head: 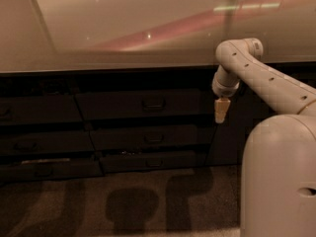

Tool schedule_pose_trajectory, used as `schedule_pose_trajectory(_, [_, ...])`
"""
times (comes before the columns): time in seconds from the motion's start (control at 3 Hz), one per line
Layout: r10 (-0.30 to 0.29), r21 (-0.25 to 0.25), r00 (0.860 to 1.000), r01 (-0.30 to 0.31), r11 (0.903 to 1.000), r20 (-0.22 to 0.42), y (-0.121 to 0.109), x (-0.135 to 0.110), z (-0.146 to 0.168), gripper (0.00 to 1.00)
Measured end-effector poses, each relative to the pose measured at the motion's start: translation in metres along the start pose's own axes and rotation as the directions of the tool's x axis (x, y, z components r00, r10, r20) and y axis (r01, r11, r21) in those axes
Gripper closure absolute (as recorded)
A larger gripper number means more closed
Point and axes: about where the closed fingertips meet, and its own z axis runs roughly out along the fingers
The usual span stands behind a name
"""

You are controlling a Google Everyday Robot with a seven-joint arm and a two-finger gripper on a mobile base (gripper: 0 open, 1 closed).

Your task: Open top drawer

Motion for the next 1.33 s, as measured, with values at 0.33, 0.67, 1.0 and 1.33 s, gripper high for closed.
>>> schedule_pose_trajectory(0.33, [0.0,0.0,1.0,0.0,1.0,0.0,0.0,0.0,0.0,0.19])
schedule_pose_trajectory(0.67, [0.0,0.0,1.0,0.0,1.0,0.0,0.0,0.0,0.0001,0.42])
schedule_pose_trajectory(1.0, [0.0,0.0,1.0,0.0,1.0,0.0,0.0,0.0,0.0001,0.66])
schedule_pose_trajectory(1.33, [0.0,0.0,1.0,0.0,1.0,0.0,0.0,0.0,0.0001,0.88])
